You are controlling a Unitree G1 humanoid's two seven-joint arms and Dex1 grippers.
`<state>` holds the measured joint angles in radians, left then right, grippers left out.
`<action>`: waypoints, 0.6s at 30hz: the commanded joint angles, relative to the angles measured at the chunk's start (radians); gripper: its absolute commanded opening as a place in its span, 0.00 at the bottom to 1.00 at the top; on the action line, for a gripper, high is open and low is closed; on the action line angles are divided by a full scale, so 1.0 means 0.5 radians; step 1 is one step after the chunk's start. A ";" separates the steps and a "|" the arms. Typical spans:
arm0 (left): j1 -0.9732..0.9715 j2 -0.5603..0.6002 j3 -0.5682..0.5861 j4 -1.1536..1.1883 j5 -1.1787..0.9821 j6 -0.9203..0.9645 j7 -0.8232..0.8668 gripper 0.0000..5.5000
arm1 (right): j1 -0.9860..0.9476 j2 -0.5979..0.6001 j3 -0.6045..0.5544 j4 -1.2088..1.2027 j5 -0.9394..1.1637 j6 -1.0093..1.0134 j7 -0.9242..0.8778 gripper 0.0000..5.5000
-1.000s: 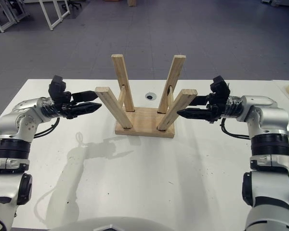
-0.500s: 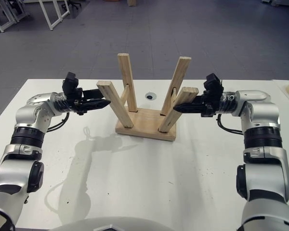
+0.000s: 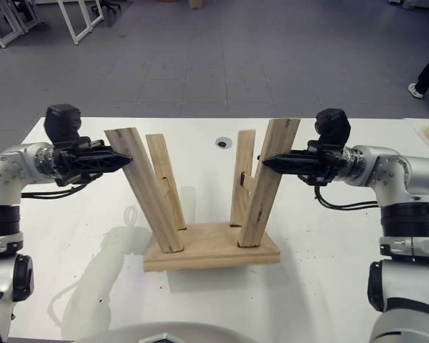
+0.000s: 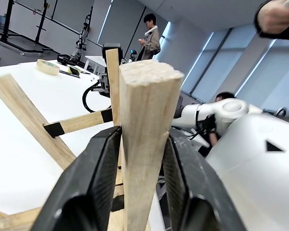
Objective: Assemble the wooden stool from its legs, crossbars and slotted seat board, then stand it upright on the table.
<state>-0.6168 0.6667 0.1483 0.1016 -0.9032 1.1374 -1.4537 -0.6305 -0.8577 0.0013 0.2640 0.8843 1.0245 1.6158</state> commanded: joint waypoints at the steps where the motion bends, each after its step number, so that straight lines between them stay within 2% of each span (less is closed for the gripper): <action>1: 0.114 -0.079 0.017 0.175 -0.078 0.275 0.233 0.23 | -0.016 0.001 0.224 0.138 -0.088 0.441 -0.143 0.26; 3: 0.247 -0.168 -0.146 0.292 0.022 0.358 0.351 0.31 | -0.078 0.099 0.422 0.335 -0.216 0.579 -0.219 0.33; 5: 0.292 -0.268 -0.202 0.418 0.079 0.349 0.450 0.37 | -0.154 0.179 0.479 0.536 -0.279 0.615 -0.228 0.39; 7: 0.237 -0.330 -0.147 0.605 0.118 0.293 0.527 0.43 | -0.234 0.242 0.458 0.747 -0.331 0.590 -0.230 0.46; 10: 0.088 -0.317 0.051 0.898 0.103 0.218 0.625 0.44 | -0.308 0.286 0.391 0.969 -0.365 0.595 -0.223 0.56; 14: 0.084 -0.208 0.239 0.903 -0.012 0.344 0.619 0.44 | -0.291 0.265 0.328 1.015 -0.383 0.597 -0.189 0.56; 18: 0.095 -0.191 0.330 0.907 -0.021 0.393 0.682 0.44 | -0.269 0.253 0.254 1.040 -0.405 0.573 -0.208 0.56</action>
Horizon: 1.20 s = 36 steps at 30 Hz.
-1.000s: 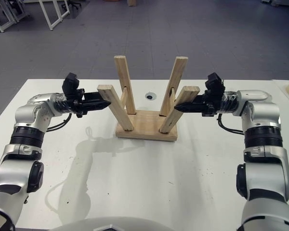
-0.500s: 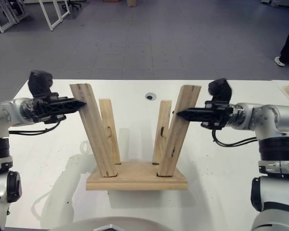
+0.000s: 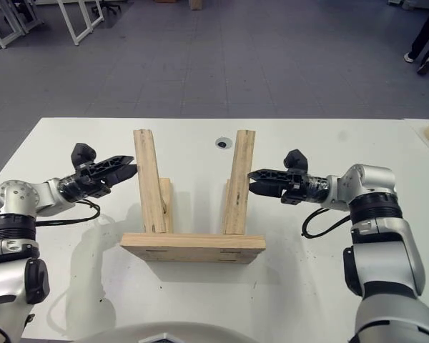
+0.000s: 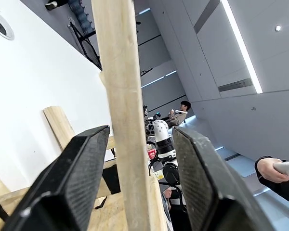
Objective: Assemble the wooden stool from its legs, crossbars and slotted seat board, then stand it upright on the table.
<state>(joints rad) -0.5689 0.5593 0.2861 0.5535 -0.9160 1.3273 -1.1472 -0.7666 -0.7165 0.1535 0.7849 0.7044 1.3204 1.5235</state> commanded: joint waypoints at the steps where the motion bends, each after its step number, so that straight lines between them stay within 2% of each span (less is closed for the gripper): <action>1: 0.028 0.057 0.059 -0.014 0.024 -0.016 0.062 0.44 | 0.039 -0.054 -0.046 -0.057 -0.059 -0.037 -0.022 0.56; 3: 0.184 0.147 0.053 -0.201 0.096 -0.195 0.020 0.44 | 0.121 -0.121 -0.071 -0.184 -0.069 -0.061 -0.042 0.56; 6: 0.569 0.273 0.078 -0.669 0.224 -0.643 -0.131 0.44 | 0.368 -0.225 -0.244 -0.482 -0.056 -0.224 -0.117 0.56; 8: 0.729 0.245 0.165 -0.867 0.205 -0.830 -0.155 0.44 | 0.597 -0.272 -0.381 -0.787 -0.022 -0.356 -0.147 0.56; 11: 1.078 0.185 0.112 -1.314 0.352 -1.189 -0.112 0.44 | 0.940 -0.237 -0.554 -1.186 -0.136 -0.826 -0.307 0.56; 15: 1.621 0.027 0.016 -1.796 0.545 -1.564 0.040 0.57 | 1.309 -0.312 -0.518 -1.457 -0.331 -1.267 -0.325 0.57; 17: 1.759 0.019 0.070 -1.864 0.490 -1.586 0.044 0.57 | 1.465 -0.352 -0.517 -1.556 -0.379 -1.384 -0.299 0.57; 20: 1.795 0.140 0.047 -1.798 0.557 -1.701 -0.070 0.57 | 1.596 -0.415 -0.540 -1.654 -0.398 -1.478 -0.261 0.57; 23: 1.770 0.233 0.014 -1.720 0.549 -1.732 -0.174 0.57 | 1.613 -0.466 -0.431 -1.733 -0.486 -1.612 -0.204 0.57; 28: 1.764 0.422 -0.101 -1.648 0.603 -1.807 -0.402 0.73 | 1.581 -0.420 -0.328 -1.869 -0.485 -1.622 -0.245 0.57; 31: 1.642 0.405 -0.218 -1.650 0.635 -1.834 -0.380 0.84 | 1.535 -0.391 -0.279 -1.939 -0.451 -1.595 -0.269 0.57; 36: 1.482 0.268 -0.389 -1.549 0.760 -1.945 -0.226 0.84 | 1.464 -0.368 -0.196 -1.962 -0.458 -1.607 -0.259 0.57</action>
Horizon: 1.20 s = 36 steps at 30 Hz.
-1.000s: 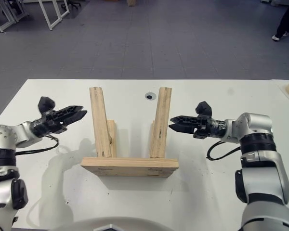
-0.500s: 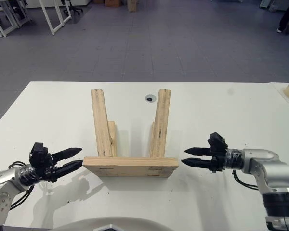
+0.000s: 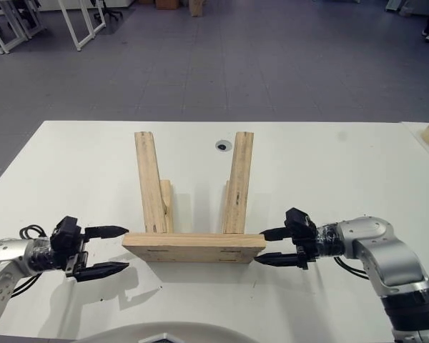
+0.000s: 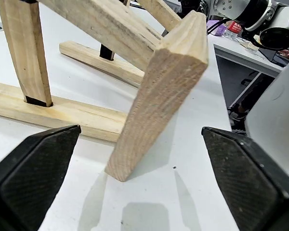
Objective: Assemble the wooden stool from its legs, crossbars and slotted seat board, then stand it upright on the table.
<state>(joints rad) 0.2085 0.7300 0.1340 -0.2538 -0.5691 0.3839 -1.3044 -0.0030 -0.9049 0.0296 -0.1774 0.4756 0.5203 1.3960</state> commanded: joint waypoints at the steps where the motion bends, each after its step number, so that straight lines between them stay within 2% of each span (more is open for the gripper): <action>1: -0.085 -0.090 -0.112 0.081 0.078 -0.072 0.102 0.84 | -0.074 0.013 0.068 -0.036 -0.004 -0.013 -0.003 0.57; 2: -0.097 -0.099 -0.139 0.096 0.098 -0.084 0.105 0.84 | -0.096 0.018 0.086 -0.020 -0.013 -0.022 -0.002 0.57; 10: -0.160 -0.057 -0.239 0.169 0.087 -0.077 0.011 0.59 | -0.181 0.051 0.173 0.048 -0.048 -0.086 0.005 0.30; 18: -0.217 0.009 -0.348 0.253 0.094 -0.047 -0.114 0.32 | -0.177 0.077 0.219 0.144 -0.086 -0.179 -0.016 0.29; 21: -0.239 -0.019 -0.421 0.248 0.094 -0.041 -0.127 0.31 | -0.182 0.083 0.240 0.186 -0.099 -0.212 -0.015 0.28; 24: -0.266 0.057 -0.399 0.187 0.001 0.052 -0.183 0.31 | -0.215 0.075 0.200 0.209 -0.032 -0.175 0.004 0.28; 27: -0.386 0.101 -0.194 0.056 -0.359 0.359 -0.134 0.31 | -0.300 0.069 0.071 0.148 0.217 0.034 0.036 0.28; 30: -0.571 0.157 0.014 -0.042 -0.835 0.787 -0.045 0.31 | -0.447 0.050 -0.124 0.014 0.692 0.460 0.056 0.28; 32: -0.735 0.109 0.109 -0.022 -1.150 1.028 0.139 0.28 | -0.526 0.068 -0.230 -0.022 1.002 0.738 0.027 0.27; 34: -0.882 0.041 0.172 0.046 -1.490 1.234 0.416 0.25 | -0.656 0.157 -0.355 0.009 1.359 1.023 -0.160 0.26; 36: -0.979 -0.038 0.198 0.112 -1.755 1.333 0.714 0.24 | -0.803 0.261 -0.458 0.109 1.789 1.233 -0.515 0.24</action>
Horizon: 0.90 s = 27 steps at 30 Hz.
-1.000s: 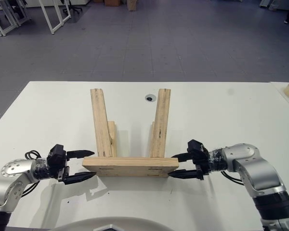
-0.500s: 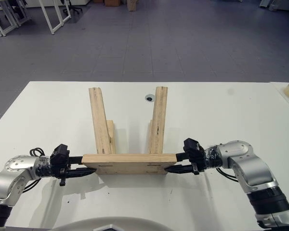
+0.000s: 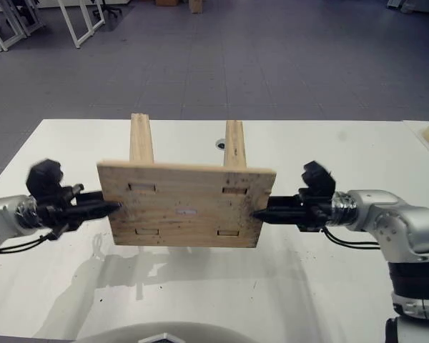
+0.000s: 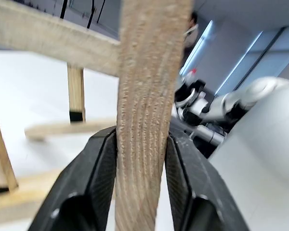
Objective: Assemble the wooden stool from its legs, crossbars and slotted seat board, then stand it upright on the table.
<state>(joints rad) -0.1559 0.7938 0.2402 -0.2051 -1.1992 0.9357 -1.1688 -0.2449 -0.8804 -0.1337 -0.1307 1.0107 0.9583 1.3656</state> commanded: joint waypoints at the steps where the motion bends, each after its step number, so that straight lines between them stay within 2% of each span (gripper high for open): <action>1: -0.290 -0.207 -0.016 0.045 -0.649 0.243 0.628 0.24 | -0.370 0.245 -0.136 0.077 1.025 0.376 -0.718 0.24; 3: -0.352 -0.293 -0.039 0.095 -0.917 0.212 1.010 0.24 | -0.431 0.325 -0.108 0.137 1.495 0.270 -1.253 0.24; 6: -0.382 -0.448 -0.113 0.118 -1.315 -0.011 1.678 0.24 | -0.509 0.617 -0.075 0.171 1.874 -0.087 -2.141 0.23; 10: -0.696 -0.811 -0.012 0.320 -1.546 -0.356 2.603 0.24 | -0.750 1.313 -0.285 0.082 1.923 -0.782 -3.383 0.23; 13: -0.927 -1.085 0.121 0.487 -1.546 -0.688 3.233 0.24 | -0.895 1.446 -0.332 0.168 1.798 -1.285 -3.997 0.23; 15: -1.018 -1.163 0.154 0.595 -1.545 -0.852 3.486 0.24 | -0.977 1.478 -0.383 0.271 1.676 -1.364 -4.188 0.23; 17: -1.088 -1.146 0.120 0.839 -1.529 -0.825 3.609 0.24 | -1.074 1.433 -0.370 0.473 1.608 -1.289 -4.258 0.22; 20: -1.131 -1.111 0.073 1.226 -1.411 -0.630 3.687 0.24 | -1.173 1.277 -0.261 0.903 1.506 -0.935 -4.190 0.11; 22: -1.155 -1.036 0.061 1.489 -1.250 -0.452 3.586 0.24 | -1.129 1.157 -0.218 1.033 1.470 -0.586 -4.124 0.02; 23: -1.171 -0.997 0.060 1.587 -1.175 -0.376 3.519 0.24 | -1.108 1.097 -0.207 1.074 1.450 -0.432 -4.074 0.02; 24: -1.185 -0.945 0.053 1.636 -1.112 -0.289 3.435 0.31 | -1.091 1.051 -0.212 1.092 1.455 -0.307 -4.003 0.02; 27: -1.221 -0.839 0.081 1.663 -0.915 -0.177 3.158 0.45 | -1.074 0.969 -0.254 1.080 1.371 -0.153 -3.797 0.14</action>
<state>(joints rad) -0.8031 0.3599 0.3071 0.5745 -1.7630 0.8088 0.4263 -0.7927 -0.3930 -0.2645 0.4052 1.7296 0.8354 -0.5771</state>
